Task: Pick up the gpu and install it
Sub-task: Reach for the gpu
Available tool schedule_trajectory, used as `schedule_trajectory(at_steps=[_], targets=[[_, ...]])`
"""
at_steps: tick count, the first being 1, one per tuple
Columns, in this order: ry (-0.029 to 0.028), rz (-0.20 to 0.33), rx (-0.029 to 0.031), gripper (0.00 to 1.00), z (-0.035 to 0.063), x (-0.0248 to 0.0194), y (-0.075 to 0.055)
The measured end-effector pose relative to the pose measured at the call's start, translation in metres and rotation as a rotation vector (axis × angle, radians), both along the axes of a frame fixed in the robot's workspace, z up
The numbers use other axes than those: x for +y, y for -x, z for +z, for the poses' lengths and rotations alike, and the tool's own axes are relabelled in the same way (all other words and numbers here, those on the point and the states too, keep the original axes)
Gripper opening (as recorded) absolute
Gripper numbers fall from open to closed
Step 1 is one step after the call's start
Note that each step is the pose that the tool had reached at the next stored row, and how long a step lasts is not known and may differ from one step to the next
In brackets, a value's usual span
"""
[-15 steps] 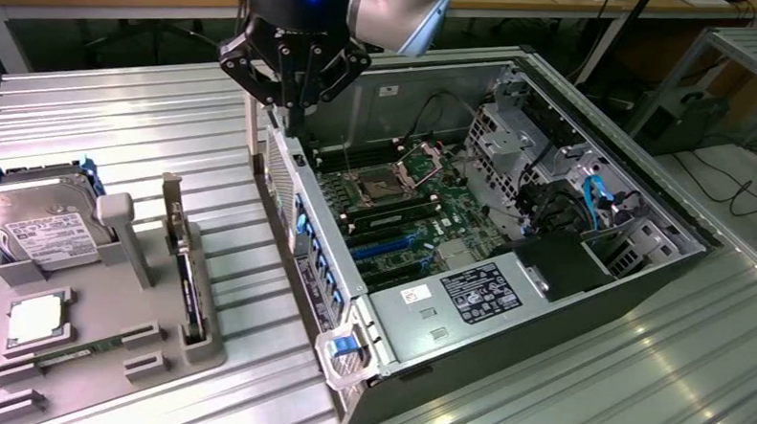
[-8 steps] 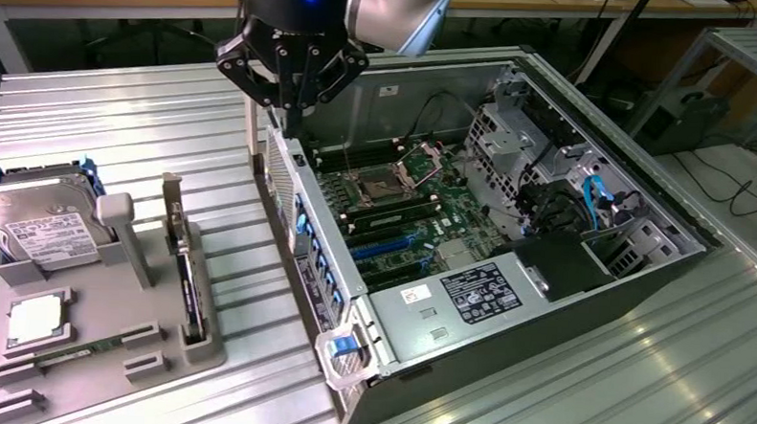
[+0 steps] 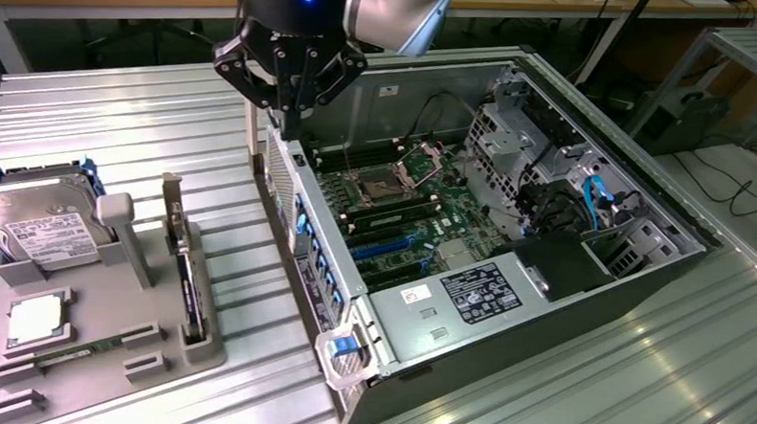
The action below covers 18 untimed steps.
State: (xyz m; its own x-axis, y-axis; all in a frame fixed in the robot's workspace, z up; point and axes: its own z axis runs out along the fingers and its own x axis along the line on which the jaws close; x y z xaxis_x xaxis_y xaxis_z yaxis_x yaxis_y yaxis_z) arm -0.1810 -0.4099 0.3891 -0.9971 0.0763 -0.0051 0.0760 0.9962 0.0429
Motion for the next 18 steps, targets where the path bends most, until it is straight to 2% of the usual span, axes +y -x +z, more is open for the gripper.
schedule_trajectory(at_steps=[3,5,6,7,9,18], targets=[[-0.0001,0.0,0.0,0.11,-0.0005,-0.0012,0.005],[0.0,0.0,0.0002,0.11,-0.0053,-0.0218,0.026],[0.0,0.0,0.0001,0.11,-0.0058,-0.026,0.029],[-0.0001,0.001,0.0001,0.11,-0.0061,-0.028,0.033],[-0.0005,0.001,0.0001,0.11,-0.0063,-0.0306,0.038],[-0.004,0.002,0.0001,0.11,-0.0065,-0.0353,0.055]])
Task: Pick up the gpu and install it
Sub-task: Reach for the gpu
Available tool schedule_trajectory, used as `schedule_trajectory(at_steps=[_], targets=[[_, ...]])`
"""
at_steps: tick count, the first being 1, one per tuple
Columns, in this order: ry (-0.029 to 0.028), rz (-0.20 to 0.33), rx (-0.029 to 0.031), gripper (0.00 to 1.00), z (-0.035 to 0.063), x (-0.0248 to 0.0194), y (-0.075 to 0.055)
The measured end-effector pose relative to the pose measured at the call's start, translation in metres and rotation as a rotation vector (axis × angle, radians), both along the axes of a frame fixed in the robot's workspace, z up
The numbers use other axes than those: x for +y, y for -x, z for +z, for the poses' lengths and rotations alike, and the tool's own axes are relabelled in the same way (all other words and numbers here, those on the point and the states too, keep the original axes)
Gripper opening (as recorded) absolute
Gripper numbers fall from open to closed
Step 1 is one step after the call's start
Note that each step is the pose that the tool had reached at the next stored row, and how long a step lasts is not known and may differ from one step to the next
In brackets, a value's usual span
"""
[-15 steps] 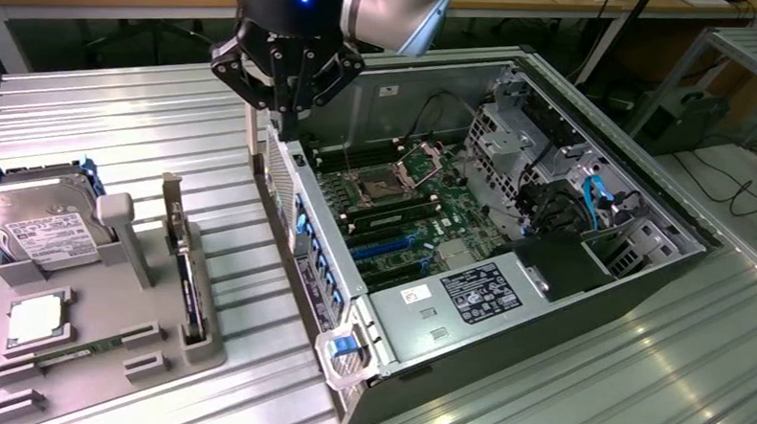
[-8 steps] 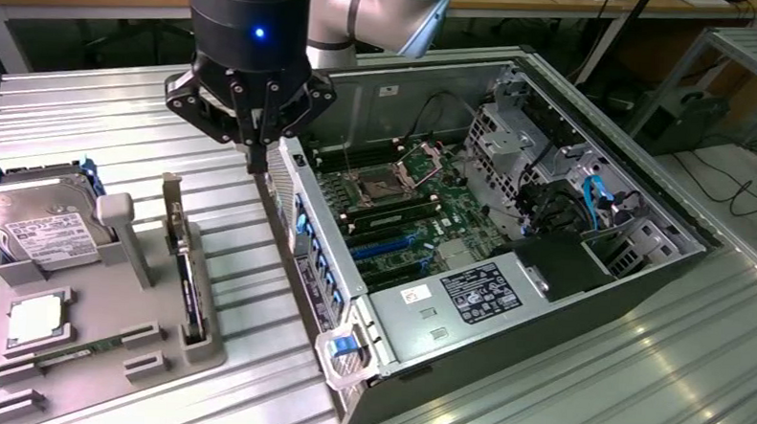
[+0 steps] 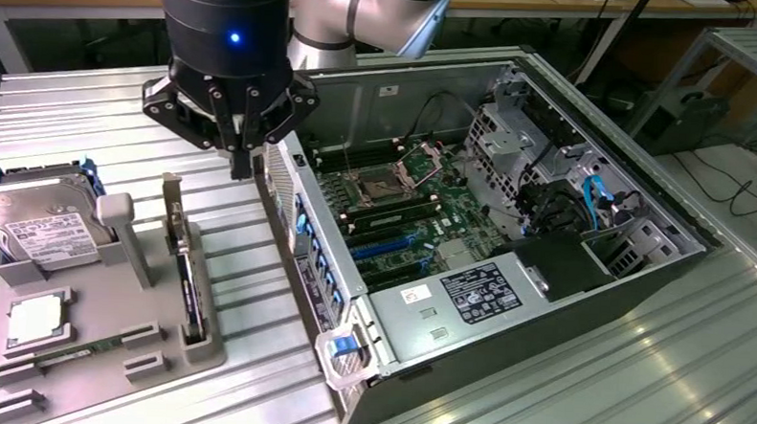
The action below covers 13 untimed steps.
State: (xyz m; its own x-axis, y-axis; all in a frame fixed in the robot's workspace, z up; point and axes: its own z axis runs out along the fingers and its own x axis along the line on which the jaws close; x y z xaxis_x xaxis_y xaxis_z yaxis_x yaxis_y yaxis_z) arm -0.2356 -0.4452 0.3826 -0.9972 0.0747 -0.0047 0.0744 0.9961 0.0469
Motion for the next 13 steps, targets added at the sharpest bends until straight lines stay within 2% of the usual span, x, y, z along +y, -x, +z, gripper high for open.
schedule_trajectory(at_steps=[13], targets=[[-0.0015,0.0,-0.0001,0.11,-0.0004,-0.006,0.016]])
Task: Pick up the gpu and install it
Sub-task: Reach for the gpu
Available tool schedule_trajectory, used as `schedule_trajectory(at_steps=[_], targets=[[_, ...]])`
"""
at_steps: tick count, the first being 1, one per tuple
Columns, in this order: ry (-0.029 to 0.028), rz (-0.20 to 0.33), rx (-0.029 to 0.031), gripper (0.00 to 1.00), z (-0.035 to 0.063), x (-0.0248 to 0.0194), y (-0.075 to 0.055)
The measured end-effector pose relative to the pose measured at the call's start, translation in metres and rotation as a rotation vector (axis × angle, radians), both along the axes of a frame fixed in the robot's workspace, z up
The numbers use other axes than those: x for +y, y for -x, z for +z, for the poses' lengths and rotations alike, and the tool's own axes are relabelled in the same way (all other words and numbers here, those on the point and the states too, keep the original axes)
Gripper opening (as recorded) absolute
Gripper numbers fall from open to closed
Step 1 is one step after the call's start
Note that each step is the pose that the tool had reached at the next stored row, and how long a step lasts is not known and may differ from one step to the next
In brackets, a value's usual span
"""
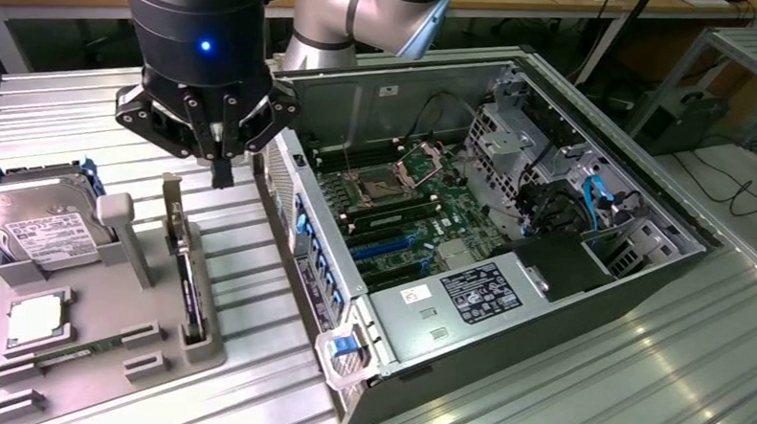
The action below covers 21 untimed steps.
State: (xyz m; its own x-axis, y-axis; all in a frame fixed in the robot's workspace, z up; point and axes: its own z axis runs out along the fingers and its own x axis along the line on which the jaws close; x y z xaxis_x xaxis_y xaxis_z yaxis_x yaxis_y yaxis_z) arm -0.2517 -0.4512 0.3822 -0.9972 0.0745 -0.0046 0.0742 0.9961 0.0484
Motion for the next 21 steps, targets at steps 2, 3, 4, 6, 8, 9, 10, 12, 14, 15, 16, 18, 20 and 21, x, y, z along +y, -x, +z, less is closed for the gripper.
schedule_trajectory(at_steps=[2,3,4,6,8,9,10,12,14,15,16,18,20,21], targets=[[-0.0005,0.0,0.0,0.11,-0.0001,-0.0021,0.004],[-0.0005,0.0,0.0001,0.11,-0.0001,-0.0028,0.005],[-0.0005,0.0,0.0001,0.11,-0.0001,-0.0032,0.006],[-0.0006,0.0,0.0001,0.11,-0.0002,-0.0041,0.008],[-0.0007,0.0,0.0001,0.11,-0.0003,-0.0054,0.01],[-0.0007,0.0,0.0,0.11,-0.0003,-0.006,0.011],[-0.0008,0.0,0.0,0.11,-0.0004,-0.0065,0.012],[-0.0009,0.0,0.0,0.11,-0.0004,-0.0076,0.014],[-0.001,0.0,0.0,0.11,-0.0005,-0.0089,0.016],[-0.0011,0.0,0.0,0.11,-0.0006,-0.0097,0.017],[-0.0011,0.0,0.0,0.11,-0.0006,-0.0105,0.019],[-0.0011,0.0,0.0001,0.11,-0.0006,-0.0115,0.021],[-0.0012,0.0,0.0,0.11,-0.0007,-0.0126,0.022],[-0.0012,0.0,0.0001,0.11,-0.0008,-0.013,0.023]])
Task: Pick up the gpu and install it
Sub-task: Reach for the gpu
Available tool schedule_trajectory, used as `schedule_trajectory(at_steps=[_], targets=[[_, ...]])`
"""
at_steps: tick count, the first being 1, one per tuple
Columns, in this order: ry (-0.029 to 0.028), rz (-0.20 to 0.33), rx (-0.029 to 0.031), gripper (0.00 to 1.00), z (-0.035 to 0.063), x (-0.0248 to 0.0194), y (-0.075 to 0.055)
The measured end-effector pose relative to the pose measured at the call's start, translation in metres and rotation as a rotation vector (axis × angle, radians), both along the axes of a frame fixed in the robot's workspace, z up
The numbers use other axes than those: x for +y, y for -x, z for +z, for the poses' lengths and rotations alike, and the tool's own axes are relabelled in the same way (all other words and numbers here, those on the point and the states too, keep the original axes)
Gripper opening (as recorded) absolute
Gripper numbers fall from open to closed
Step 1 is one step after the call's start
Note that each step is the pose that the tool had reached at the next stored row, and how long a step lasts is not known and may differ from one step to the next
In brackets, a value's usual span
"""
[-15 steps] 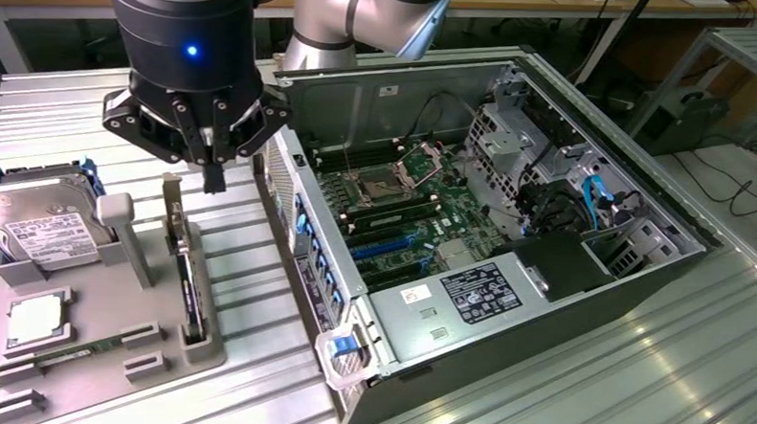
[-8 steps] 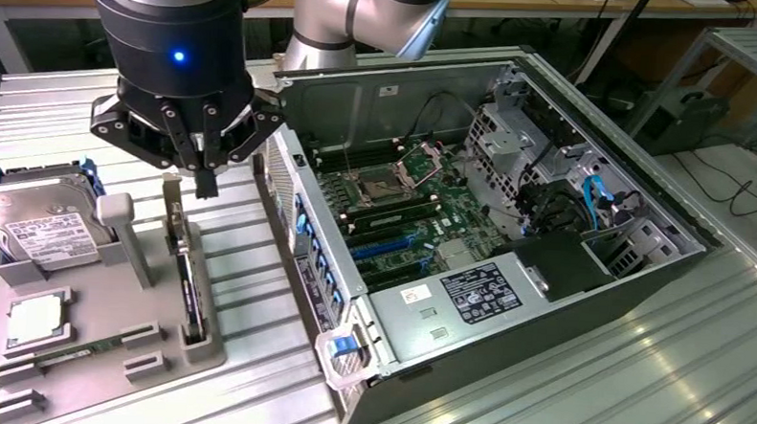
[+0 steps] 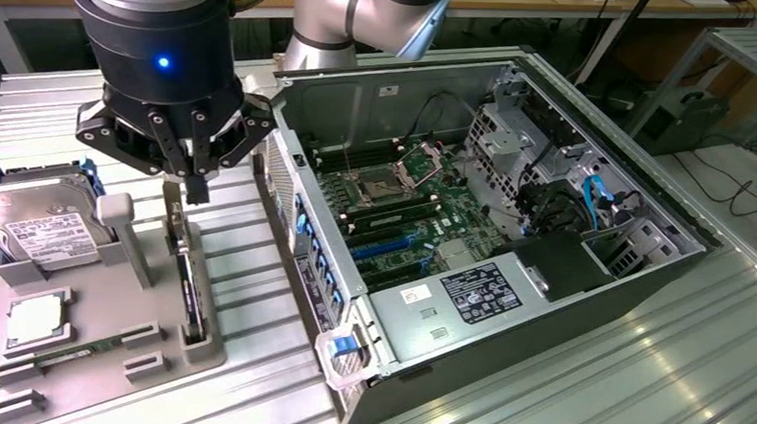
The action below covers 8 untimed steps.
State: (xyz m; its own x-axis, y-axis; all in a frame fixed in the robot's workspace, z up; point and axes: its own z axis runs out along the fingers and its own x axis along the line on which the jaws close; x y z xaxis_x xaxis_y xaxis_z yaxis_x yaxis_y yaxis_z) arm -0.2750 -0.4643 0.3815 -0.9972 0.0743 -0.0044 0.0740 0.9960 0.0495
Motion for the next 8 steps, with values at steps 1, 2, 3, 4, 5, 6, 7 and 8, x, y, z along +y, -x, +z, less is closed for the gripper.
schedule_trajectory(at_steps=[1,2,3,4,5,6,7,8], targets=[[0.0,0.0,0.0,0.11,-0.0001,-0.0004,0.001],[-0.0002,0.0,-0.0001,0.11,-0.0002,-0.0009,0.002],[-0.0001,0.0,-0.0001,0.11,-0.0002,-0.0015,0.004],[-0.0001,0.0,-0.0001,0.11,-0.0002,-0.002,0.005],[-0.0001,0.0,0.0,0.11,-0.0003,-0.0024,0.007],[-0.0002,0.0,-0.0001,0.11,-0.0005,-0.0025,0.009],[-0.0001,0.0,-0.0001,0.11,-0.0007,-0.0025,0.011],[-0.0001,0.0,0.0,0.11,-0.0008,-0.0025,0.011]])
